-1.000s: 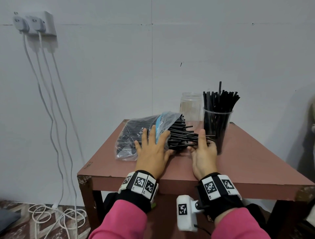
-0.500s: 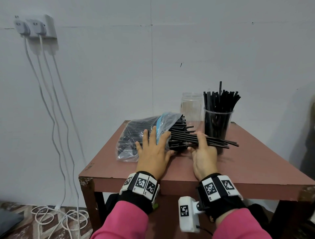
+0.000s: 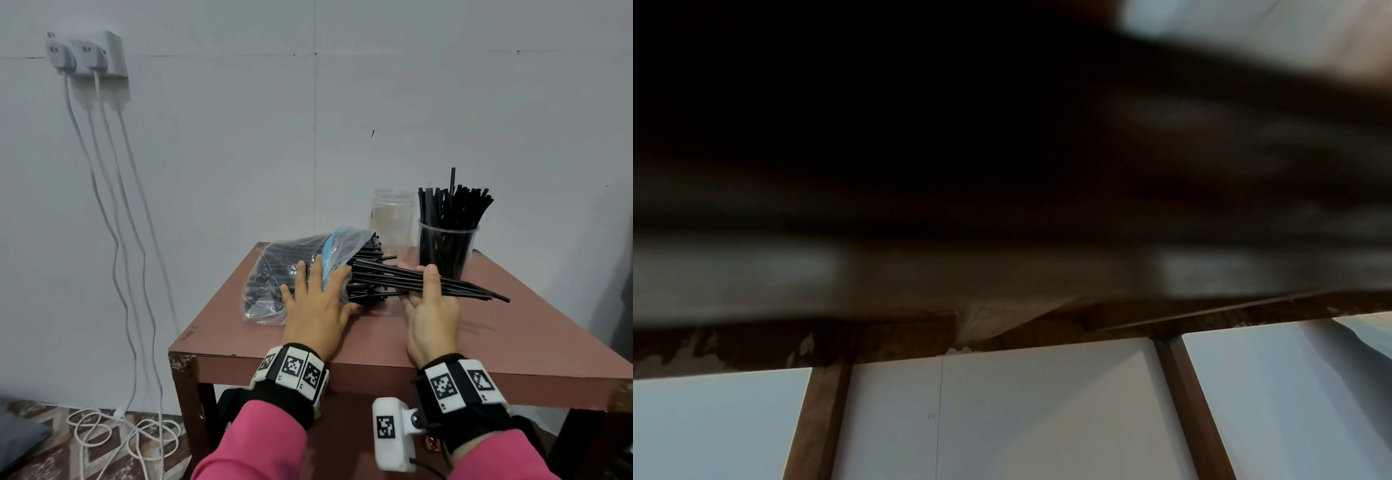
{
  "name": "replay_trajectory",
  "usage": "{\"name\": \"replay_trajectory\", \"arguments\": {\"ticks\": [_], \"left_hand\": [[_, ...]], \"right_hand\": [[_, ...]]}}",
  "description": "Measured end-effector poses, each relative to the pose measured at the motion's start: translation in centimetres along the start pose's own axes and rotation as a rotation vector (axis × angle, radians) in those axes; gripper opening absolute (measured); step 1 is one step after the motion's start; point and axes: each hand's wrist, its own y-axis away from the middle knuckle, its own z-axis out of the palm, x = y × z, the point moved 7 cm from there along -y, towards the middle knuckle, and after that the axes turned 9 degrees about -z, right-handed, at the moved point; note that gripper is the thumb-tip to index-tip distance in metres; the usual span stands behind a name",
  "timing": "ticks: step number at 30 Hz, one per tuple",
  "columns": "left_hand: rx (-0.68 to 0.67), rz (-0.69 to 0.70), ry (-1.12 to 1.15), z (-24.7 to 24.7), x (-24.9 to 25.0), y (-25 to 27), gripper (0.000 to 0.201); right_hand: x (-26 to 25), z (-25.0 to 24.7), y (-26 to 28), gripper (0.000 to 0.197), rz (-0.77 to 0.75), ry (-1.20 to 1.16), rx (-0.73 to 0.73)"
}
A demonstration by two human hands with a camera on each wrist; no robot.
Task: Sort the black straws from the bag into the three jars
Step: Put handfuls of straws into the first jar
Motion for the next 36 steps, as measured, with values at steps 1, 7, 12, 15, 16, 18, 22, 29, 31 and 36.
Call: {"name": "replay_trajectory", "arguments": {"ticks": [1, 7, 12, 15, 16, 18, 22, 29, 31, 36], "left_hand": [[-0.002, 0.0, -0.005, 0.0, 0.0, 0.0, 0.055], [-0.008, -0.004, 0.022, -0.1, 0.0, 0.1, 0.056], [-0.014, -0.007, -0.007, -0.1, 0.0, 0.1, 0.056], [-0.014, -0.008, 0.003, -0.1, 0.0, 0.1, 0.056], [-0.014, -0.008, 0.005, 0.0, 0.0, 0.1, 0.056], [-0.016, -0.011, 0.009, 0.0, 0.0, 0.1, 0.057], [-0.013, -0.009, 0.031, -0.1, 0.1, 0.1, 0.057], [-0.013, -0.01, 0.019, -0.3, 0.1, 0.3, 0.058], [-0.014, -0.008, 0.019, -0.3, 0.1, 0.3, 0.058], [-0.013, -0.008, 0.006, -0.1, 0.0, 0.1, 0.057]], "right_hand": [[-0.3, -0.1, -0.1, 0.021, -0.005, 0.001, -0.001], [-3.6, -0.2, -0.8, 0.026, -0.069, 0.035, -0.056], [-7.7, 0.5, -1.8, 0.022, -0.149, 0.125, -0.131], [-10.2, 1.1, -2.9, 0.02, -0.186, 0.199, -0.19], [-11.1, 1.4, -3.4, 0.02, -0.199, 0.238, -0.212], [-12.9, 2.0, -4.5, 0.018, -0.238, 0.378, -0.269], [-14.2, 3.6, -5.2, 0.016, -0.216, 0.738, -0.489], [-8.2, 1.3, -5.0, 0.023, -0.131, 1.309, -0.702], [-7.2, 0.8, -5.3, 0.027, -0.122, 1.345, -0.72], [-13.4, 4.7, -6.0, 0.015, -0.347, 0.98, -0.568]]}}
